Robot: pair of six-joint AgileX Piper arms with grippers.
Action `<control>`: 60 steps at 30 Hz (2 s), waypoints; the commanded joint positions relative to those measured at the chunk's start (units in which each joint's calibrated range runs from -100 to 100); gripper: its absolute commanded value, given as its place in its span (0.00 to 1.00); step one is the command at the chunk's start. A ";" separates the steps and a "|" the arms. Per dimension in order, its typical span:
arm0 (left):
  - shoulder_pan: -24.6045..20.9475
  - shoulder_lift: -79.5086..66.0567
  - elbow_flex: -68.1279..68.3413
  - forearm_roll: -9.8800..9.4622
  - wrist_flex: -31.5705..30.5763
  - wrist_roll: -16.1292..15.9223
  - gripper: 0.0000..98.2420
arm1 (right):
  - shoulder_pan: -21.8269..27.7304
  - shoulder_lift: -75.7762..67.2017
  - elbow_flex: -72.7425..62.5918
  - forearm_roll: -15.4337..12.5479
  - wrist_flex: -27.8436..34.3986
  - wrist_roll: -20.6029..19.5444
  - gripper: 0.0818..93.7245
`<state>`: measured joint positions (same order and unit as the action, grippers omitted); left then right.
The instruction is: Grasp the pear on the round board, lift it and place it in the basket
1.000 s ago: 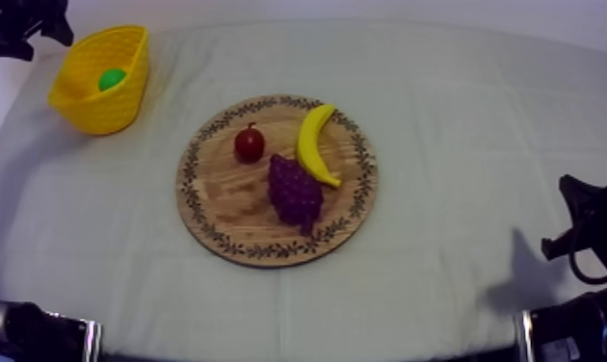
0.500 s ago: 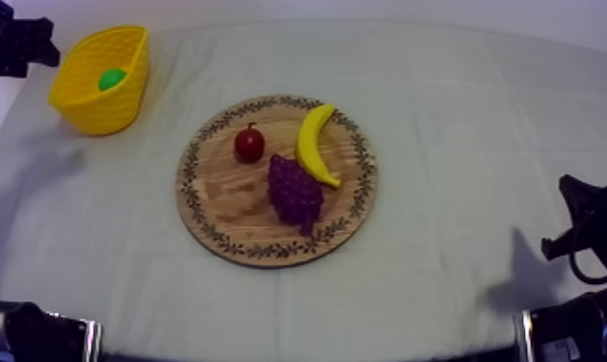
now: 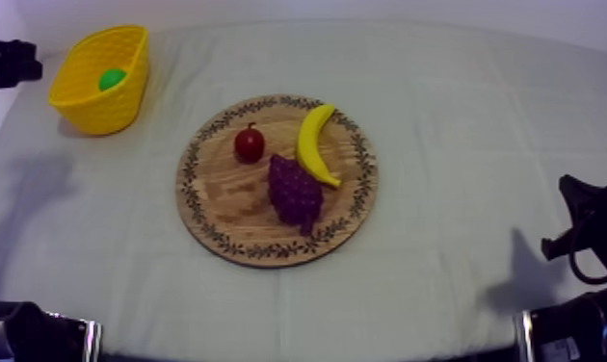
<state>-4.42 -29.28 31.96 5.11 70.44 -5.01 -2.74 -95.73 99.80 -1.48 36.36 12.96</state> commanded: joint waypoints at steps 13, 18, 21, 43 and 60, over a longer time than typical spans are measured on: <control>-0.89 -18.77 20.25 1.35 -14.22 -3.39 0.37 | -0.02 -0.03 -0.02 -0.01 0.02 0.00 0.00; -1.20 -25.32 25.61 1.61 -17.47 -3.68 0.34 | -0.02 -0.03 -0.02 -0.01 0.02 0.00 0.00; -1.29 -29.36 29.80 2.01 -20.04 -3.44 0.32 | -0.02 -0.03 -0.02 -0.01 0.02 0.00 0.00; -2.20 -49.99 58.00 2.22 -34.64 2.32 0.15 | -0.02 -0.03 -0.02 -0.01 0.02 0.05 0.00; -0.34 -61.80 66.02 -2.94 -36.46 9.22 0.01 | -0.02 -0.03 -0.02 -0.01 0.02 0.04 0.00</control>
<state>-5.03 -90.05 97.96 2.39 33.88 3.23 -2.78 -95.73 99.80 -1.48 36.36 13.02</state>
